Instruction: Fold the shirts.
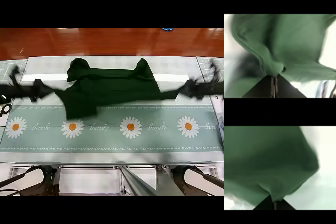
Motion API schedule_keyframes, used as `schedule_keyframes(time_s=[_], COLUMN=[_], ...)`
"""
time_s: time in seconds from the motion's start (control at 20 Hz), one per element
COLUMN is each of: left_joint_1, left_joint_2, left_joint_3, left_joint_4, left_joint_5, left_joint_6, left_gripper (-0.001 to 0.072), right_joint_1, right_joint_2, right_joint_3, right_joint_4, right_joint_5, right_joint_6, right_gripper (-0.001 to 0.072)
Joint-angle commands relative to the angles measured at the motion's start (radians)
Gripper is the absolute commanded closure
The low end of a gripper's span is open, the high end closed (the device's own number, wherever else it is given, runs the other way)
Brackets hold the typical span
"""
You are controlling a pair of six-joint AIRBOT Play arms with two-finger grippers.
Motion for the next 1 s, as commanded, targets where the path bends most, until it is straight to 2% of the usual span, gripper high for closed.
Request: schedule_keyframes(time_s=[0.0, 0.15, 0.3, 0.4, 0.5, 0.7, 0.8, 0.95], left_joint_1=[0.001, 0.0, 0.0, 0.0, 0.0, 0.0, 0.0, -0.003], left_joint_2=[0.088, 0.147, 0.187, 0.226, 0.292, 0.489, 0.586, 0.689], left_joint_3=[0.277, 0.557, 0.804, 0.926, 0.997, 1.015, 1.015, 1.015], left_joint_4=[-0.119, -0.118, -0.1, -0.027, 0.088, 0.341, 0.49, 0.684], left_joint_5=[-0.018, -0.005, 0.001, 0.0, 0.0, -0.013, -0.029, -0.097], left_joint_6=[-0.005, -0.035, -0.08, -0.122, -0.158, -0.19, -0.204, -0.272], left_gripper=[0.0691, 0.0691, 0.0691, 0.0691, 0.0691, 0.0691, 0.0691, 0.0691], right_joint_1=[0.054, 0.065, 0.064, 0.062, 0.063, 0.063, 0.063, 0.063], right_joint_2=[0.057, 0.068, 0.075, 0.136, 0.207, 0.348, 0.409, 0.463], right_joint_3=[0.408, 0.737, 0.998, 1.021, 1.021, 1.012, 0.993, 0.988], right_joint_4=[-0.137, -0.208, -0.227, -0.211, -0.25, -0.391, -0.395, -0.394], right_joint_5=[0.06, 0.097, 0.179, 0.146, 0.185, 0.269, 0.286, 0.34], right_joint_6=[0.11, 0.19, 0.207, 0.206, 0.2, 0.222, 0.225, 0.224], right_gripper=[0.0691, 0.0691, 0.0691, 0.069, 0.069, 0.069, 0.069, 0.069])
